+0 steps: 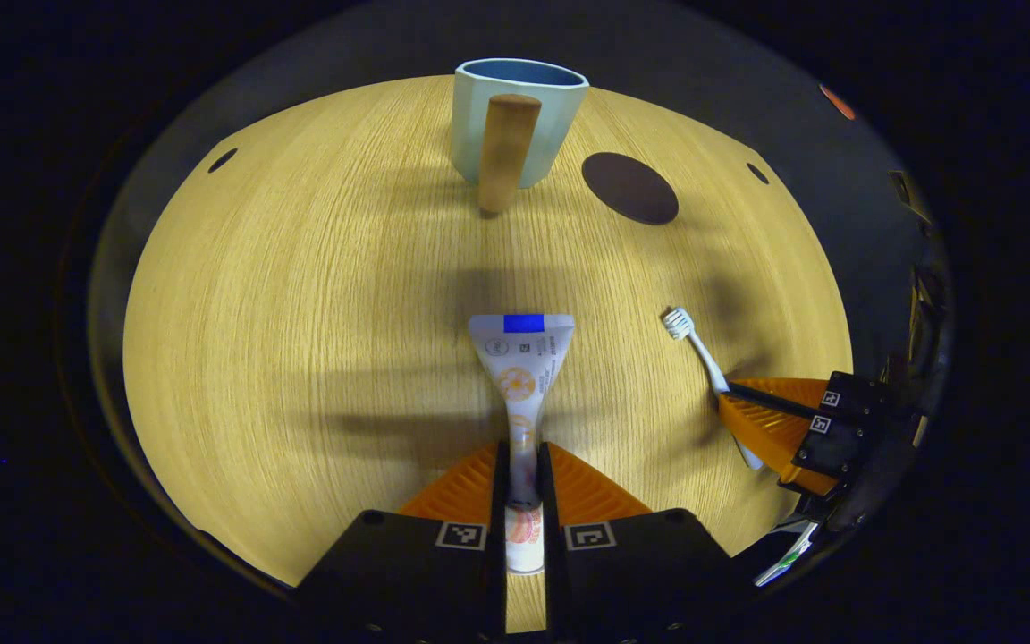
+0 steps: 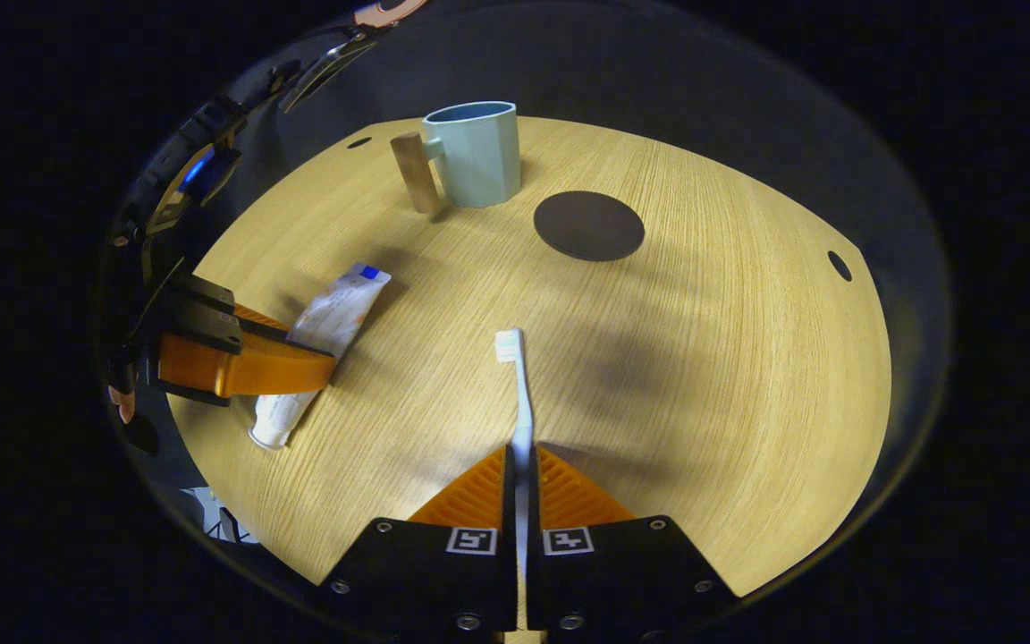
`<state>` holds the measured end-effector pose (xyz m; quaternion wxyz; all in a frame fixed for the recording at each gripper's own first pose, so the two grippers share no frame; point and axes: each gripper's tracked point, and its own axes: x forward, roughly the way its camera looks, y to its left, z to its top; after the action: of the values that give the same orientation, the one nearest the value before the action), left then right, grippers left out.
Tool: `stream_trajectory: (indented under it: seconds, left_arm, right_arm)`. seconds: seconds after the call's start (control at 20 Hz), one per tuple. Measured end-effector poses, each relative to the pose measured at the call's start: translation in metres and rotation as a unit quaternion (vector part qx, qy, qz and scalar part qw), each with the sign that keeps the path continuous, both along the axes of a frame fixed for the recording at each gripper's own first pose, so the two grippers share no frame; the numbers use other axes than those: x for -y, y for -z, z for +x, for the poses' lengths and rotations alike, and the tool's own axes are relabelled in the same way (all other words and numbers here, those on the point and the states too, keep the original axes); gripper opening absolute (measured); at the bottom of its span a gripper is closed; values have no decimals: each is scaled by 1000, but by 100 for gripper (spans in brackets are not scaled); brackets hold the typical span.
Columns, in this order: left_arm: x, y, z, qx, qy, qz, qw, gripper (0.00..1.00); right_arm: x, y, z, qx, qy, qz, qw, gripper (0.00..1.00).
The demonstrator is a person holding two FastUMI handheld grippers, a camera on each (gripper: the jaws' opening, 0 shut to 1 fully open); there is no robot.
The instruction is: Put the toothbrush and toothpaste on the desktop into the cup, then pick up the cup and place it on the coaster on the desktop.
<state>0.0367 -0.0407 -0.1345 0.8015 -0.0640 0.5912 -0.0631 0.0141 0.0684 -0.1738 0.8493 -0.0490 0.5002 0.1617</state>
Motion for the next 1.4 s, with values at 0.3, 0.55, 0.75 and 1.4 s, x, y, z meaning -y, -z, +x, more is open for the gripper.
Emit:
stream_trajectory:
  seconds: [0.3, 0.55, 0.75, 1.4]
  left_arm:
    - [-9, -21, 8, 76, 8, -12, 997, 14]
    - [-19, -43, 39, 199, 10, -4, 980, 14]
    - [-38, -59, 57, 300, 22, 43, 953, 14]
    - [-51, -128, 41, 503, -45, 21, 863, 13]
  right_arm:
    - [-5, -15, 4, 68, 23, 25, 997, 4]
    - [3, -22, 21, 146, 55, 43, 987, 4]
    - [-5, -33, 25, 177, 71, 101, 977, 4]
    - [3, -102, 45, 338, 106, 142, 924, 4]
